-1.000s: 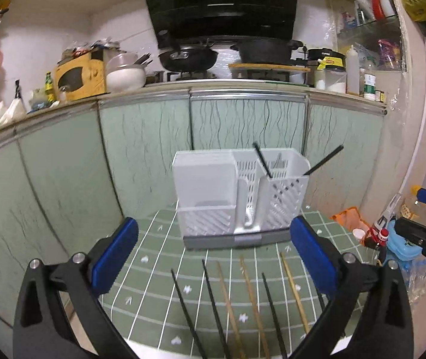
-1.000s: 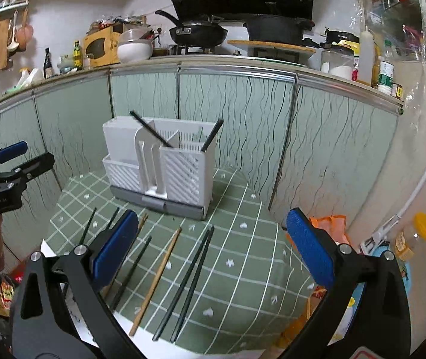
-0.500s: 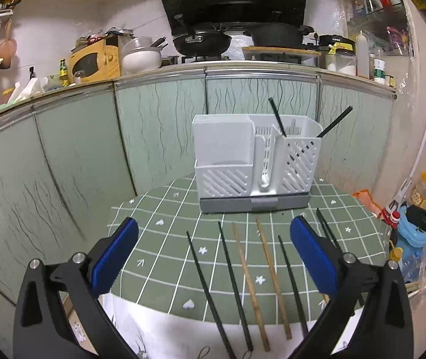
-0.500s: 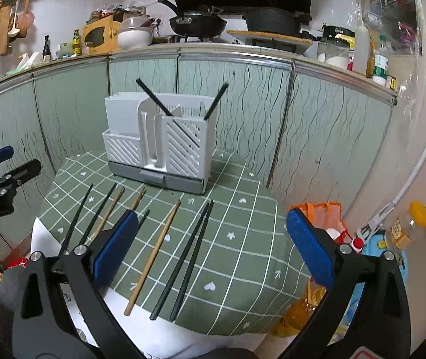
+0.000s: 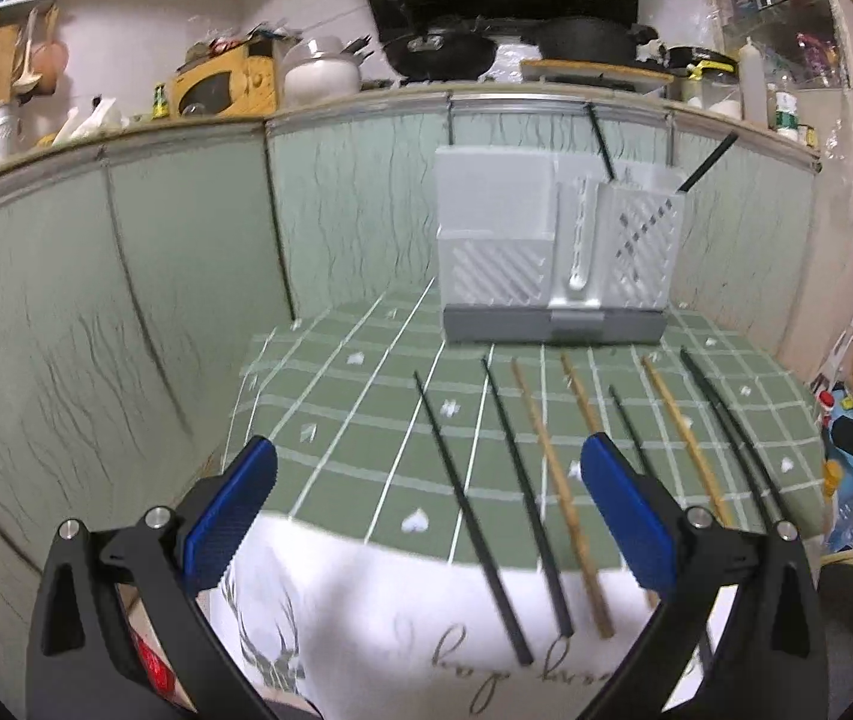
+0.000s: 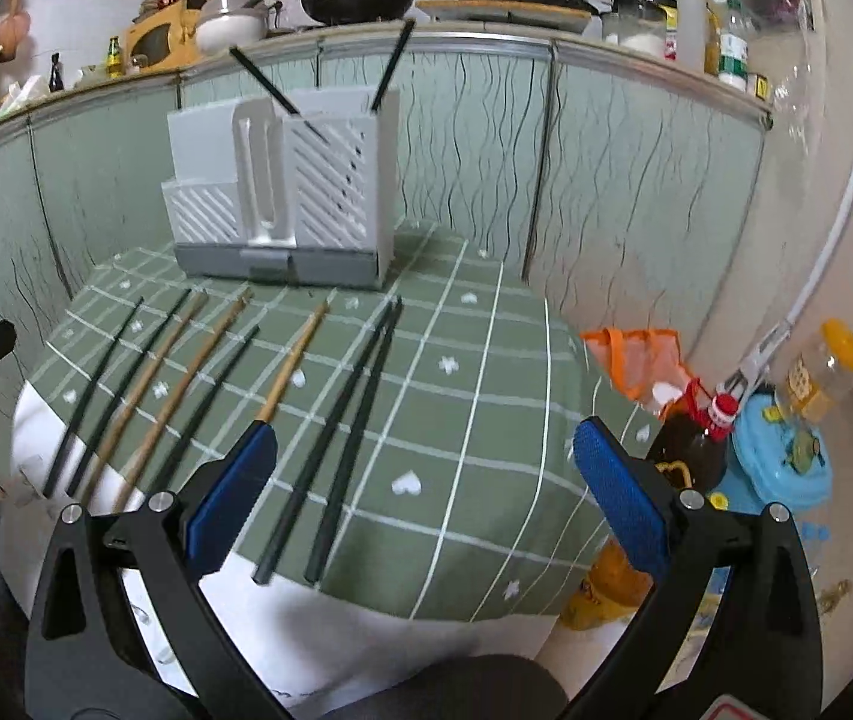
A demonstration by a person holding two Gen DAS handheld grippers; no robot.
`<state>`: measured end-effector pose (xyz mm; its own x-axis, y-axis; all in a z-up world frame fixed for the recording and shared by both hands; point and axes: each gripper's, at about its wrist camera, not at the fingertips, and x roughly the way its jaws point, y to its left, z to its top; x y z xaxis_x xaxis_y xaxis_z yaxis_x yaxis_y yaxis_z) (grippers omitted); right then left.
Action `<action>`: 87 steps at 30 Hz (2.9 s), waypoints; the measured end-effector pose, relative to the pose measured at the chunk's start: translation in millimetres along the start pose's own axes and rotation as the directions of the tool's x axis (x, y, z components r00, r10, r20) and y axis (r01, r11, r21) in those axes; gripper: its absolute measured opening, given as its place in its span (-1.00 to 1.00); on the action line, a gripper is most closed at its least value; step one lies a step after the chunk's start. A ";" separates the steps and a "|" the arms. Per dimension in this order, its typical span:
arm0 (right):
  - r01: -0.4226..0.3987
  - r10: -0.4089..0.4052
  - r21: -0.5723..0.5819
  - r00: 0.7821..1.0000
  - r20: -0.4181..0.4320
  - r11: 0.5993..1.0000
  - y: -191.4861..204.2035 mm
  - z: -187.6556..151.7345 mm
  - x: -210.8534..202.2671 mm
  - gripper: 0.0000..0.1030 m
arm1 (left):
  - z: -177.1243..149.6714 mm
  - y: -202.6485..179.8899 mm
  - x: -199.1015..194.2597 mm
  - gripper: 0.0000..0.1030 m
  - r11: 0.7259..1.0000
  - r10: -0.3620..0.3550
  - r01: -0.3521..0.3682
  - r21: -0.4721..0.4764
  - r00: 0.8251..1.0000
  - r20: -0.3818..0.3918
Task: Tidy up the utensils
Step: 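Move both open tools back down to the remaining chopsticks, then close the right tool on a black chopstick while the left tool grasps another, then lift and carry both held black chopsticks into the white drainer holder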
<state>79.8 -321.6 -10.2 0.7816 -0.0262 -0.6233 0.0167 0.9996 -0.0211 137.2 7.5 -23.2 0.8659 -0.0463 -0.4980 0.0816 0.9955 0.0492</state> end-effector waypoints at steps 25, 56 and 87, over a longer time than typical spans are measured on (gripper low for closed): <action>-0.002 0.002 0.000 0.999 -0.049 1.000 15.9 -46.6 18.3 0.46 | -70.0 -16.9 24.3 0.40 0.997 0.079 -0.080 0.000 0.992 -0.103; -0.031 0.033 0.033 0.998 -0.053 0.999 23.7 -48.7 22.3 -0.88 | -64.0 -22.5 24.7 -0.85 0.994 0.106 -0.105 0.019 0.988 -0.113; -0.128 0.126 0.012 0.987 0.102 0.992 -2.4 54.3 -67.2 -0.88 | 48.9 22.1 -39.6 -0.85 0.998 -0.066 0.066 -0.018 0.998 0.000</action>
<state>61.1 -322.0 74.2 0.8370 0.1005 -0.5379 -0.0756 0.9948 0.0683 128.8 27.2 39.9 0.8586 -0.1123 -0.5001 0.1301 0.9915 0.0007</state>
